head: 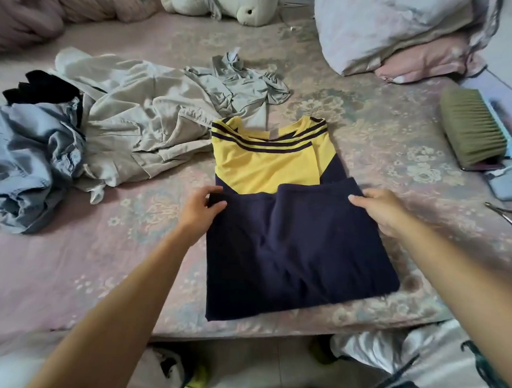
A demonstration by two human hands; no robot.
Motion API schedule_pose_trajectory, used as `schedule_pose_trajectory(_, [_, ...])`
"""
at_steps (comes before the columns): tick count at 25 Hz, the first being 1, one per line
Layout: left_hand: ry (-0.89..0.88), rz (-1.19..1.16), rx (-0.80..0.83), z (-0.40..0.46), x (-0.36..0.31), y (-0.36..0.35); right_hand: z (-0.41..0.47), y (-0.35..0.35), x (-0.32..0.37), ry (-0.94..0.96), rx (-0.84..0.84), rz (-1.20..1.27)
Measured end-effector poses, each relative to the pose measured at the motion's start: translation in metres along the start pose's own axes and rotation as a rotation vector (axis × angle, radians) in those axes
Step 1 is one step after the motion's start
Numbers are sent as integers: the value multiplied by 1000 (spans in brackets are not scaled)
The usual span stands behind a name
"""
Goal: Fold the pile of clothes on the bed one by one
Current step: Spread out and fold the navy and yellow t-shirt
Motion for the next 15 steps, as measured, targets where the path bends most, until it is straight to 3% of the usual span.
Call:
schedule_pose_trajectory(2, [-106,-63,-63,14,-16,11,6,4,19,134,-49,5])
schedule_pose_trajectory(5, [52,-75,-139,36,-7,16,17,4,22,165,-65,-50])
schedule_pose_trajectory(8, [215,24,-78,32,17,3,27,6,3,71,-66,-161])
schedule_pose_trajectory(12, [185,69,-83,30,11,2,29,0,10,77,-40,-161])
schedule_pose_trajectory(15, [141,-133,25,49,-12,-5,41,-8,38,161,-32,-151])
Point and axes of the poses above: each hand's wrist, its own z-axis towards the middle knuckle, its own y-axis out of the back of the hand, x = y × z, the point moved 6 cm from there along z, towards the middle knuckle, and after that the axes turned 7 degrees about z, right-handed, at the moved point
